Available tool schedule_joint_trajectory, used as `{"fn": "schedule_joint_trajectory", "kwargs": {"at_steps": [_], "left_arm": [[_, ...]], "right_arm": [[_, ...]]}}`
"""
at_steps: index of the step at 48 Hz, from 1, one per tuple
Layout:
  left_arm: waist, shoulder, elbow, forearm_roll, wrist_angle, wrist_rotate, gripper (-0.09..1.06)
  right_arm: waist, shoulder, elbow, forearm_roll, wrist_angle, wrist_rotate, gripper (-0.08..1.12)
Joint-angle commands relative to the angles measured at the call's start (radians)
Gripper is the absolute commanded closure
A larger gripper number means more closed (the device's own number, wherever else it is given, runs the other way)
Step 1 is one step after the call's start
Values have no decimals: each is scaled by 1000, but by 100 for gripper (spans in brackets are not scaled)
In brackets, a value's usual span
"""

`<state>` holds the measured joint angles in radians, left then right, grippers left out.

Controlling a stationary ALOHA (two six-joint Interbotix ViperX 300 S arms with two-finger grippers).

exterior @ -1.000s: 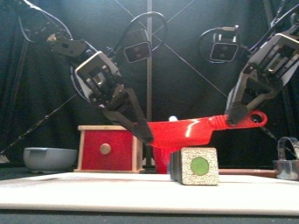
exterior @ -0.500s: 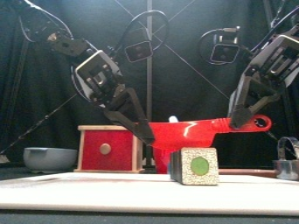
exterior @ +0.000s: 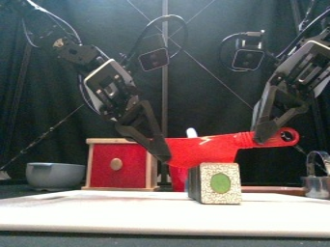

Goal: Place sushi on board then cut the sushi with the knife then place the pieces on the plate
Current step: Cut the sushi into 4 pieces

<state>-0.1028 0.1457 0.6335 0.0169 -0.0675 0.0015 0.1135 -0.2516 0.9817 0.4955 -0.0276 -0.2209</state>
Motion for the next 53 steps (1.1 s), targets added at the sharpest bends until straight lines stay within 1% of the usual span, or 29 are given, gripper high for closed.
{"fn": "schedule_joint_trajectory", "kwargs": {"at_steps": [1, 12, 24, 43, 53], "left_arm": [[6, -8, -32, 3, -6, 3, 58], [8, -8, -32, 3, -6, 3, 58], [6, 8, -29, 2, -6, 3, 58], [8, 51, -34, 2, -6, 2, 58], [8, 55, -32, 2, -6, 3, 58]], "right_arm": [[-12, -14, -17, -5, -5, -2, 69], [-20, -14, -15, -9, -5, -2, 69], [-20, -5, -11, -5, -5, -2, 69], [-12, 101, -17, 40, -5, 0, 69], [-20, 117, -21, 38, -5, -2, 69]]}}
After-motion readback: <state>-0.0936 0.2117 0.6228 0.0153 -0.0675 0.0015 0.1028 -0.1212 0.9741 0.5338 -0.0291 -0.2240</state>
